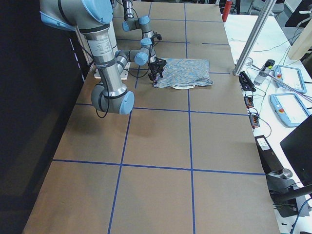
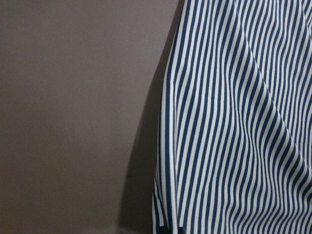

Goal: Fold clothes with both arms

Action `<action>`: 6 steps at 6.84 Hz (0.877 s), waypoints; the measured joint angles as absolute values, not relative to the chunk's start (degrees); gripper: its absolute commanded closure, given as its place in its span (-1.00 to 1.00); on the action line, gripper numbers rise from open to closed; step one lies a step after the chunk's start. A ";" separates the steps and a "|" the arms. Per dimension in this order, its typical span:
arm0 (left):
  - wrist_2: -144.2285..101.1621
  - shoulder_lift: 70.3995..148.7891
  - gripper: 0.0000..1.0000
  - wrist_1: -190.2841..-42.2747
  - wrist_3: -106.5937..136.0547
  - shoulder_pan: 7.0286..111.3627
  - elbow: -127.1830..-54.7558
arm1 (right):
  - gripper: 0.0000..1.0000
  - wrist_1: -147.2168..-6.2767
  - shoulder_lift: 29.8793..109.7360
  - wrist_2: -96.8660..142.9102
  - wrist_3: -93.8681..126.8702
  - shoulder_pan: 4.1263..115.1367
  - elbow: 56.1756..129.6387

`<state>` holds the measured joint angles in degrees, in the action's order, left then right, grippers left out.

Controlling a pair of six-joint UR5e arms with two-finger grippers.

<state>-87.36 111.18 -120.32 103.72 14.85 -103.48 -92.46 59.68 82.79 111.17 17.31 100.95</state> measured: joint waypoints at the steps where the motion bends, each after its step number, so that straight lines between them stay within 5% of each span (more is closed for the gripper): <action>1: -87.36 111.18 1.00 -120.32 103.69 14.85 -103.46 | -0.28 -92.44 59.68 82.79 111.22 17.31 100.69; 3: -87.36 111.18 1.00 -120.32 103.63 14.85 -103.45 | 0.82 -92.40 59.48 82.79 111.46 17.32 100.35; 4: -87.36 111.18 1.00 -120.32 103.63 14.85 -103.45 | 1.00 -92.43 59.17 82.81 111.53 17.31 100.32; 6: -87.36 111.16 1.00 -120.32 103.62 14.88 -103.46 | 1.00 -92.50 58.62 82.81 111.61 17.31 99.96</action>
<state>-87.36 111.16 -120.32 103.62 14.88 -103.46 -92.50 58.62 82.81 111.61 17.31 99.96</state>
